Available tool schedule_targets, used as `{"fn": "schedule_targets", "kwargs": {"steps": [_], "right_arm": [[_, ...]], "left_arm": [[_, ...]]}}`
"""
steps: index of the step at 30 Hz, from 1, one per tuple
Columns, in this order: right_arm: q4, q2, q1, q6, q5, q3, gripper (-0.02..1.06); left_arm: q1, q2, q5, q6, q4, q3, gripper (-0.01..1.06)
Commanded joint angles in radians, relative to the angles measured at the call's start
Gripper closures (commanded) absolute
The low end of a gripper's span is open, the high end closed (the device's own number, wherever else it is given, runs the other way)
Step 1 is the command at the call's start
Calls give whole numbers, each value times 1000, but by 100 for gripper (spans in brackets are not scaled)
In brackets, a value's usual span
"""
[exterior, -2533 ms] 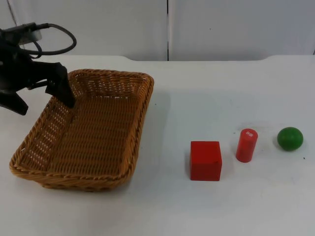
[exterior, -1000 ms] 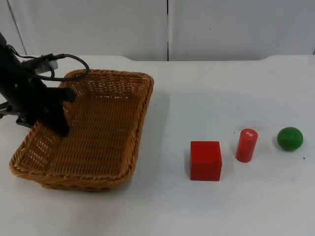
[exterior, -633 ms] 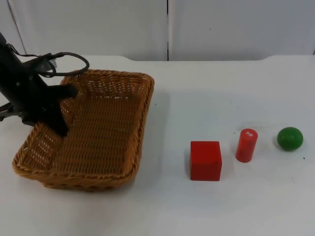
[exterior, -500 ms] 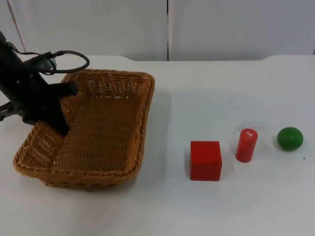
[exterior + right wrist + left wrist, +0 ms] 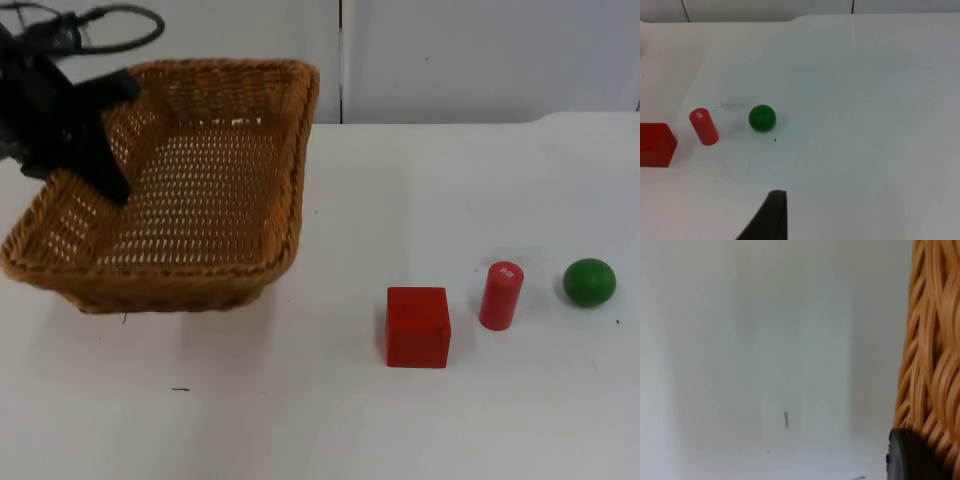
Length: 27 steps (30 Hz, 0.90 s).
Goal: Pick up the basket with the left hand and place the object to the left of the red cylinder into the basket with the right hand.
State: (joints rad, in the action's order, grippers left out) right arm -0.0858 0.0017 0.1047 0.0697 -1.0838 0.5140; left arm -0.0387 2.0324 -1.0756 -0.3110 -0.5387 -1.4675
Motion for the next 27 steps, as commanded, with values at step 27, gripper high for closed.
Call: {"fn": "schedule_targets", "kwargs": {"steps": [27], "right_arm": [[-14,-2,-2,-1,6,0,-1]], "left_arm": [[42,-460,-69,51,31,395,105]]}}
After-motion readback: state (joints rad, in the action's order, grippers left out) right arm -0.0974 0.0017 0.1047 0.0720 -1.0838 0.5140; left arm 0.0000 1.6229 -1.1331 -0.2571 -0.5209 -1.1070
